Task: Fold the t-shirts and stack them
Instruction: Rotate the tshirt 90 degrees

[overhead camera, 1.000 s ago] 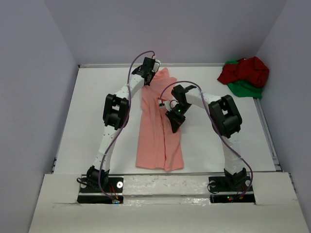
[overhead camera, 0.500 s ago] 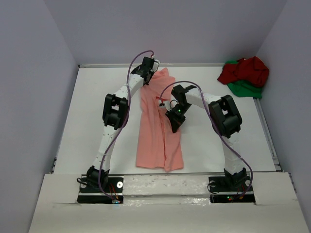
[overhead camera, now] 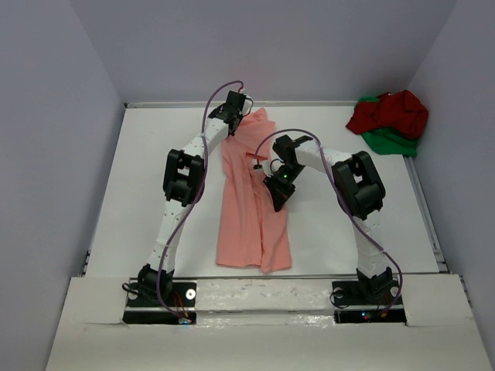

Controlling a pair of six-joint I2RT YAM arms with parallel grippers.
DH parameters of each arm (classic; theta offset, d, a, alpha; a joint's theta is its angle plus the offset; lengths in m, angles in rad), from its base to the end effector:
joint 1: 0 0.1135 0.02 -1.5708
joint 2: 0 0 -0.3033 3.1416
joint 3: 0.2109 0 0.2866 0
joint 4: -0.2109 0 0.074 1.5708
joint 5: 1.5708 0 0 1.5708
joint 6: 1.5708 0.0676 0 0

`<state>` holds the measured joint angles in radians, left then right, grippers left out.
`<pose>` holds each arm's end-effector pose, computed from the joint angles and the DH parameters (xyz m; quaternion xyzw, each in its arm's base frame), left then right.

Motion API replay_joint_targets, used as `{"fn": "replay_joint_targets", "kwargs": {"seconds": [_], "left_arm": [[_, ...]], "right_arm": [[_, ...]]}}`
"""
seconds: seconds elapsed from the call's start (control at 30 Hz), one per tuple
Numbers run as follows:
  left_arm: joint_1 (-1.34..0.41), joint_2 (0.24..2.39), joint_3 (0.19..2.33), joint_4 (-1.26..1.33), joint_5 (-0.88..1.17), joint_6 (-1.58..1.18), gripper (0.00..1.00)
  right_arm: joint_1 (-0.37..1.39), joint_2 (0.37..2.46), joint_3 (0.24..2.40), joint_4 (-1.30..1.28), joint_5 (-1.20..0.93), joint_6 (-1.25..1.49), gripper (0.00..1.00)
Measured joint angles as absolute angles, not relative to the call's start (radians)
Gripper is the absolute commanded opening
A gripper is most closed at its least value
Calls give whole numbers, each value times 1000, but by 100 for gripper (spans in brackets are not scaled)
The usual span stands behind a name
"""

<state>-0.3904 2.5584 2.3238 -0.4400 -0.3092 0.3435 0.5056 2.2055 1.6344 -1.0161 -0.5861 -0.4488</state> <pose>0.6253 -0.2351 0.1873 0.2572 0.8552 0.1287 0.4312 0.3895 0.2584 0.1264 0.4376 -0.8515 -0.2885 0.0160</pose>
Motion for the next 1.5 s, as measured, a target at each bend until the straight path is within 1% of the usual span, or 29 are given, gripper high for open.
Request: {"fn": "replay_joint_targets", "kwargs": {"seconds": [0.67, 0.7, 0.73, 0.77, 0.8, 0.87, 0.93, 0.97, 1.0, 1.03, 1.07, 1.27, 1.37, 1.4, 1.43, 1.47, 1.5], "left_arm": [[-390, 2559, 2284, -423, -413, 359, 0], [-390, 2560, 2284, -424, -417, 359, 1], [-390, 2560, 2284, -424, -421, 359, 11], [-390, 2561, 2284, -423, -422, 360, 29], [-390, 2561, 2284, -423, -424, 359, 32], [-390, 2562, 2283, -416, -434, 371, 54], [-388, 2562, 2283, -403, -445, 377, 69], [-385, 2562, 2283, -394, -453, 382, 83], [-384, 2562, 2283, -390, -456, 383, 89], [-383, 2562, 2283, -385, -465, 390, 98], [-382, 2562, 2283, -384, -469, 392, 99], [-376, 2561, 2268, -376, -495, 396, 99], [-379, 2540, 2222, -360, -512, 404, 99], [-380, 2525, 2208, -365, -519, 410, 99], [-380, 2508, 2195, -370, -522, 411, 99], [-380, 2487, 2184, -373, -523, 412, 99], [-381, 2468, 2177, -374, -524, 412, 99]], "right_arm": [[506, 2222, 1649, -1024, -609, -449, 0], [506, 2225, 1653, -1028, -610, -449, 0], [506, 2229, 1659, -1032, -613, -448, 0], [506, 2232, 1662, -1035, -614, -448, 0], [506, 2232, 1662, -1036, -615, -448, 0], [506, 2232, 1662, -1036, -615, -449, 0], [506, 2232, 1662, -1036, -615, -449, 0], [506, 2232, 1662, -1036, -615, -449, 0], [506, 2232, 1662, -1036, -615, -449, 0], [506, 2232, 1662, -1036, -615, -449, 0], [506, 2232, 1662, -1036, -615, -449, 0], [506, 2232, 1664, -1037, -615, -449, 0], [509, 2232, 1671, -1047, -608, -450, 1], [512, 2232, 1675, -1050, -599, -453, 6], [517, 2232, 1684, -1058, -590, -456, 15], [523, 2232, 1694, -1067, -583, -460, 31], [530, 2232, 1707, -1077, -579, -463, 37]]}}
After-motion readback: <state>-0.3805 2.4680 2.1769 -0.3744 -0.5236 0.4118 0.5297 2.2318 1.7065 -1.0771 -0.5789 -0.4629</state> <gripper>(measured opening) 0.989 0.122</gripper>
